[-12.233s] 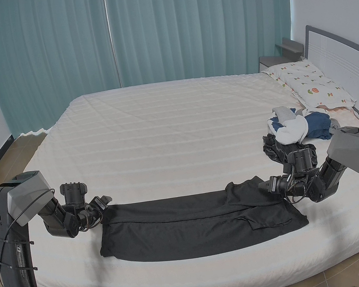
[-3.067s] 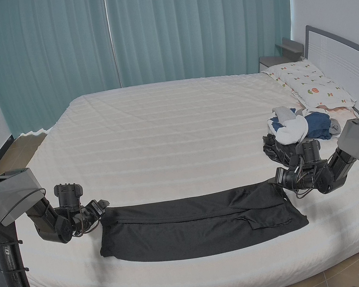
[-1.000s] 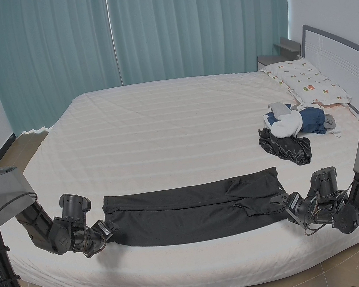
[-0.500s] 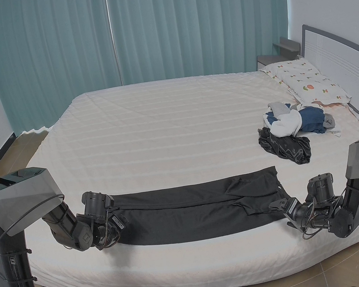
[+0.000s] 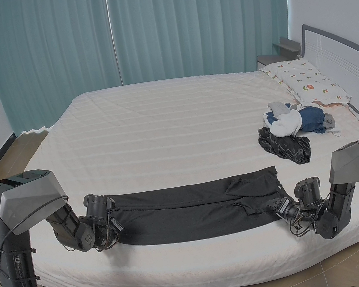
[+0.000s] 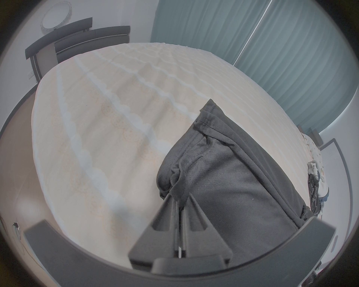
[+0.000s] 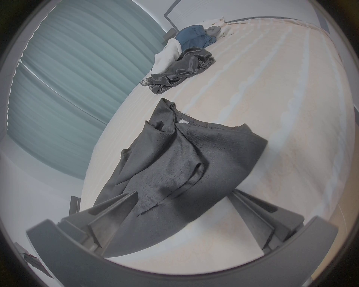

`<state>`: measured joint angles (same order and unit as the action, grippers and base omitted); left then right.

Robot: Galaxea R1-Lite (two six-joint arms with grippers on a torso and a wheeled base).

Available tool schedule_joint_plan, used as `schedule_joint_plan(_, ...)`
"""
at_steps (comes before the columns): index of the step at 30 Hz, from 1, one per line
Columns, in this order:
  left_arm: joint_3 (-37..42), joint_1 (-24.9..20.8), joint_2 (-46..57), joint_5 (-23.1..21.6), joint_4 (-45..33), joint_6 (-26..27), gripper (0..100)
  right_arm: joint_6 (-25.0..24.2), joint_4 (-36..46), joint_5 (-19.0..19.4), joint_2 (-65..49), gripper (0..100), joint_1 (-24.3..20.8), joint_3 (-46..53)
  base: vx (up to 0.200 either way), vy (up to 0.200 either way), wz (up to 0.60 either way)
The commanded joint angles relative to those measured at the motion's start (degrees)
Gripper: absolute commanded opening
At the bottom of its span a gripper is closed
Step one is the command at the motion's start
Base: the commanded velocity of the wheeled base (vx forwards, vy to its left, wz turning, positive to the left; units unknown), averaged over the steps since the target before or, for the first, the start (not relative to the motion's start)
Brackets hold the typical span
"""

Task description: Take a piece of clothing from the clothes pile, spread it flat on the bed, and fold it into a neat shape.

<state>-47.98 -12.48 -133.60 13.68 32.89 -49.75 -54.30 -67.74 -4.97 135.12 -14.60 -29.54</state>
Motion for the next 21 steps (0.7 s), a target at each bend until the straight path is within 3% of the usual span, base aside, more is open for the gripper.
schedule_joint_plan(1, 0.3, 0.6, -0.1, -0.1, 0.1, -0.1, 0, 0.6, -0.1, -0.7, 3.2, 100, -0.7, -2.5, 0.0, 0.0, 0.0)
schedule_joint_plan(8, 0.2, 0.8, -0.1, -0.4, 0.1, -0.1, 0, 0.6, -0.1, -0.9, 3.9, 100, -0.5, -4.3, 0.0, 0.0, 0.0)
schedule_joint_plan(9, 0.2, 0.8, -0.1, -0.4, 0.1, -0.1, 0, 0.6, -0.1, -0.9, 4.0, 0, -0.5, -4.6, 0.0, 0.0, 0.0)
schedule_joint_plan(21, 0.6, 1.3, 0.1, -0.1, 0.0, 0.3, 0, 0.8, -2.6, -2.8, 2.3, 0, -2.3, -0.8, 0.0, 0.0, 0.0)
